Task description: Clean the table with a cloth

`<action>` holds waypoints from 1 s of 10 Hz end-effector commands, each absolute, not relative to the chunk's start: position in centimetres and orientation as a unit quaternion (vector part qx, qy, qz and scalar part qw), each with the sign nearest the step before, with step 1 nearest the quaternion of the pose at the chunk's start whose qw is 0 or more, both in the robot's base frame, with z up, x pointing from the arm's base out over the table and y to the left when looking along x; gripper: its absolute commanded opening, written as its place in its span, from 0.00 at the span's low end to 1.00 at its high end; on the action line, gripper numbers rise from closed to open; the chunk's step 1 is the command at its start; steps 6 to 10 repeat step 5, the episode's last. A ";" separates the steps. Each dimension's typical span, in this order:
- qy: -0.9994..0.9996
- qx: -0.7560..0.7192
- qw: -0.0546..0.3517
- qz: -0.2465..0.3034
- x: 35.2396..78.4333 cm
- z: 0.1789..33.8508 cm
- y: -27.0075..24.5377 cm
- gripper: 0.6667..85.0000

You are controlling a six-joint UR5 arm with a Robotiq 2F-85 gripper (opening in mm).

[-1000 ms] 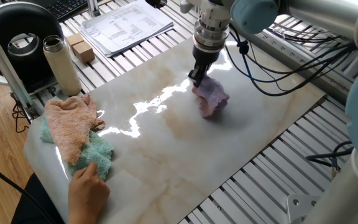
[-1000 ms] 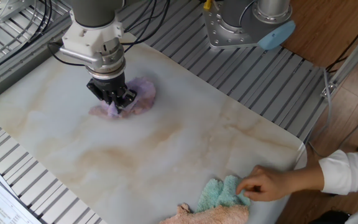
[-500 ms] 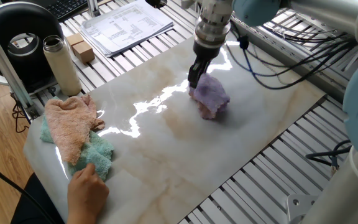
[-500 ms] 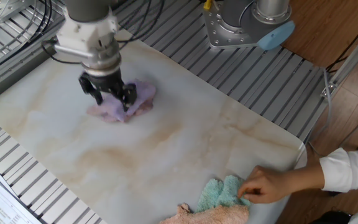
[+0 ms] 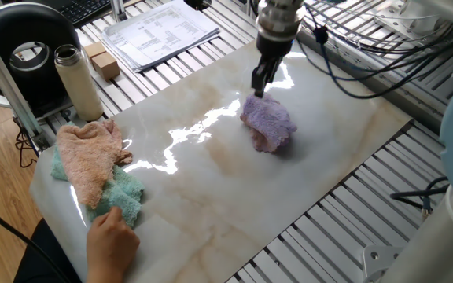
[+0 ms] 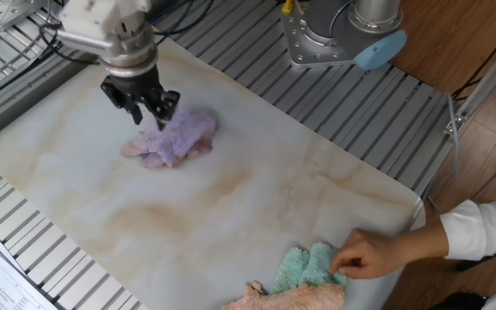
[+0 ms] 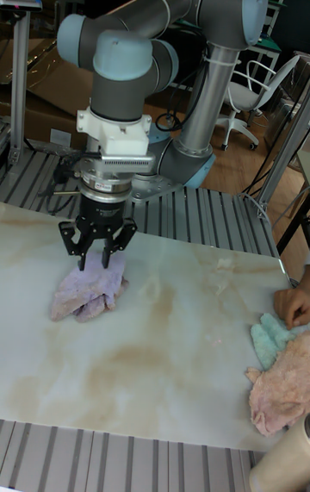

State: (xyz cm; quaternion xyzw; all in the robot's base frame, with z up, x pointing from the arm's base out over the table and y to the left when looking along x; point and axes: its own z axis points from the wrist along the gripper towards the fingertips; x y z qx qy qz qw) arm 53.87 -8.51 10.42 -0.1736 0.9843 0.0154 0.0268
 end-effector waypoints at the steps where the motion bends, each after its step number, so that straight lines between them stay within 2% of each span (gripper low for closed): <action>1: 0.986 -0.165 0.030 -0.006 54.1 11.6 -10.3 0.00; 3: 0.984 -0.178 0.019 -0.008 52.8 13.0 -12.6 0.00; 10: 0.984 -0.179 0.015 -0.006 52.2 13.3 -12.5 0.00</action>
